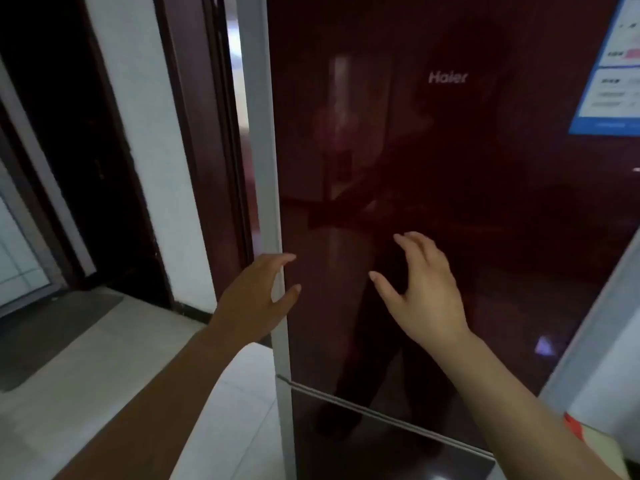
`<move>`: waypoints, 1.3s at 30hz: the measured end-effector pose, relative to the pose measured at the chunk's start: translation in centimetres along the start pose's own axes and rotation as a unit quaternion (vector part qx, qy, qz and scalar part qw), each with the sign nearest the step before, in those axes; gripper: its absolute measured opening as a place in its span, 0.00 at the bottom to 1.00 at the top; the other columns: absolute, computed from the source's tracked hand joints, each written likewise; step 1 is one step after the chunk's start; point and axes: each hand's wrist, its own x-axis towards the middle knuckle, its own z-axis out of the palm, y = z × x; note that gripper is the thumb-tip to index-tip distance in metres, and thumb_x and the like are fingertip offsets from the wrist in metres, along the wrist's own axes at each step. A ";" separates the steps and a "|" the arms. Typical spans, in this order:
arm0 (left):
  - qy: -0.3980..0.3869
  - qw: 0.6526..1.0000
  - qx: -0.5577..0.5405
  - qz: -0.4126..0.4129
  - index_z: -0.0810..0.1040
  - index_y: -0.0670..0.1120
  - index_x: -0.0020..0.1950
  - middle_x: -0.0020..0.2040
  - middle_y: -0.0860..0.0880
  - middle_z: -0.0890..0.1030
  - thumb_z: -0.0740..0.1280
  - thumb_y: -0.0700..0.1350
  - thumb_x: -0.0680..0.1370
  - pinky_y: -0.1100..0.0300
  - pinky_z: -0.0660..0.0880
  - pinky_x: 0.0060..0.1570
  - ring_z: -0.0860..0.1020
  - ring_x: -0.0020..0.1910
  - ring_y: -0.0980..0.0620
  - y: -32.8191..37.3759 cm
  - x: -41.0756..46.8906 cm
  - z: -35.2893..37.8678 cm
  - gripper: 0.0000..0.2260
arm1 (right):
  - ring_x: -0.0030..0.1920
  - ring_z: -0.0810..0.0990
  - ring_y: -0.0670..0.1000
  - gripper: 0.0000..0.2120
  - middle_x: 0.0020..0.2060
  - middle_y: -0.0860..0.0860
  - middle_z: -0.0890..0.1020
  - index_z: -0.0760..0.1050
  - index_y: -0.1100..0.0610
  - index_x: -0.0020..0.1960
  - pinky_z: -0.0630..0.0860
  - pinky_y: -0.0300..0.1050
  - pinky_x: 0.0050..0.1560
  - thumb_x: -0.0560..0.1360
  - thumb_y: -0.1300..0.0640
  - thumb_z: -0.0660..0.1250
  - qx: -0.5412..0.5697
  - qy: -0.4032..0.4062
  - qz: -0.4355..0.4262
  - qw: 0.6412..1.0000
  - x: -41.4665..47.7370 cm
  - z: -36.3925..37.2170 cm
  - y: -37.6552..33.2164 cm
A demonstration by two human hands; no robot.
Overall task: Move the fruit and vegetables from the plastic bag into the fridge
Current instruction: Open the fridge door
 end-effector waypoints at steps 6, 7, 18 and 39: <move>0.090 0.994 -0.063 0.007 0.64 0.46 0.70 0.68 0.48 0.69 0.67 0.47 0.75 0.57 0.67 0.61 0.69 0.64 0.54 -5.4 7.1 -2.2 0.25 | 0.74 0.53 0.57 0.30 0.74 0.55 0.58 0.61 0.55 0.72 0.58 0.62 0.69 0.74 0.43 0.63 -0.086 0.110 -0.032 0.990 4.3 4.5 -2.8; 0.092 0.992 -0.086 0.003 0.62 0.46 0.72 0.69 0.48 0.67 0.67 0.45 0.75 0.58 0.66 0.61 0.68 0.64 0.55 -6.1 7.9 -1.8 0.27 | 0.75 0.50 0.56 0.31 0.75 0.54 0.55 0.59 0.54 0.73 0.54 0.62 0.70 0.75 0.41 0.61 -0.106 0.110 -0.023 0.988 4.7 5.4 -2.8; 0.008 0.950 -0.313 -0.008 0.46 0.70 0.69 0.75 0.50 0.60 0.68 0.55 0.69 0.42 0.61 0.70 0.61 0.73 0.51 -10.3 11.4 2.1 0.38 | 0.76 0.40 0.54 0.34 0.76 0.49 0.44 0.47 0.47 0.76 0.45 0.59 0.71 0.76 0.41 0.58 -0.203 0.079 0.022 0.976 4.8 8.5 -1.7; 0.121 0.908 -0.358 -0.181 0.54 0.54 0.73 0.69 0.53 0.64 0.66 0.47 0.75 0.50 0.64 0.67 0.66 0.68 0.52 -1.5 -1.6 -2.1 0.31 | 0.74 0.34 0.50 0.38 0.75 0.48 0.36 0.38 0.51 0.76 0.37 0.57 0.70 0.75 0.37 0.54 -0.098 0.000 -0.067 0.993 -3.0 2.7 -1.0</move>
